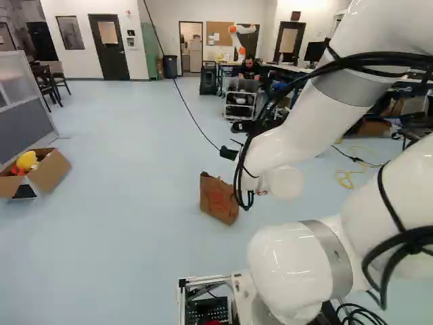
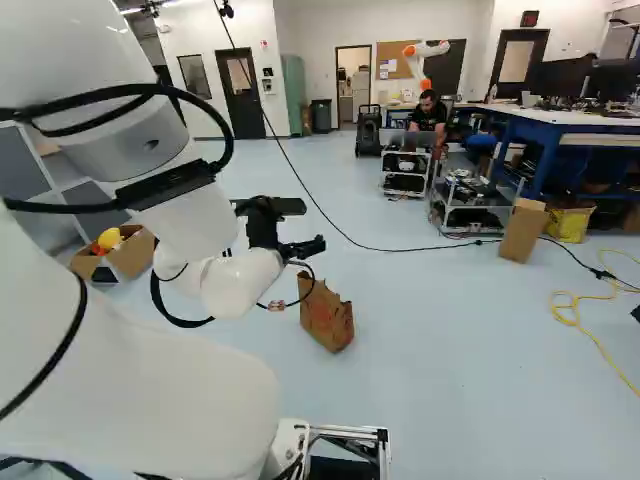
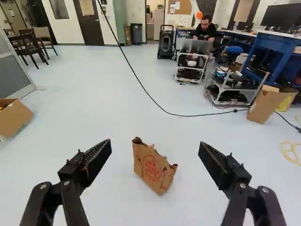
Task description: Pick up the grocery bag from the ground
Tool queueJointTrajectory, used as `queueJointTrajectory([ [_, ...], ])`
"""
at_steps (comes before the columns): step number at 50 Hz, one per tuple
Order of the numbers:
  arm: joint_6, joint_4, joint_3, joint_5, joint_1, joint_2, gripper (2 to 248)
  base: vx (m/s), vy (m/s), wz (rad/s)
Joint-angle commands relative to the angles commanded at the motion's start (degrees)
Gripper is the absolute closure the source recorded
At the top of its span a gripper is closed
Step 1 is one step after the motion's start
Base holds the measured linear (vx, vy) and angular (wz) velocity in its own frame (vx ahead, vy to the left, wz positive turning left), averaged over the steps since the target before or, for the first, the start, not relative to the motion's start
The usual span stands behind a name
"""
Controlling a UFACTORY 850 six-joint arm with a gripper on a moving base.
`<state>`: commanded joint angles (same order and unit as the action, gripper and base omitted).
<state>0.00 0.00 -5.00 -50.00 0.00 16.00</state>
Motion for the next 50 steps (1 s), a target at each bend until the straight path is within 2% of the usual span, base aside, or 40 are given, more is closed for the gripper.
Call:
queueJointTrajectory([
  [12, 0.0, 0.0, 0.0, 0.0, 0.0, 0.0, 3, 0.392, 0.042, 0.162],
  [34, 0.0, 0.0, 0.0, 0.0, 0.0, 0.0, 3, 0.384, 0.005, -0.008],
  [35, 0.0, 0.0, -1.2, 0.0, 0.0, -1.4, 3, 0.286, 0.015, -0.003],
  [50, 0.0, 0.0, -2.8, 0.0, 0.0, -3.3, 3, 0.053, 0.004, -0.011],
])
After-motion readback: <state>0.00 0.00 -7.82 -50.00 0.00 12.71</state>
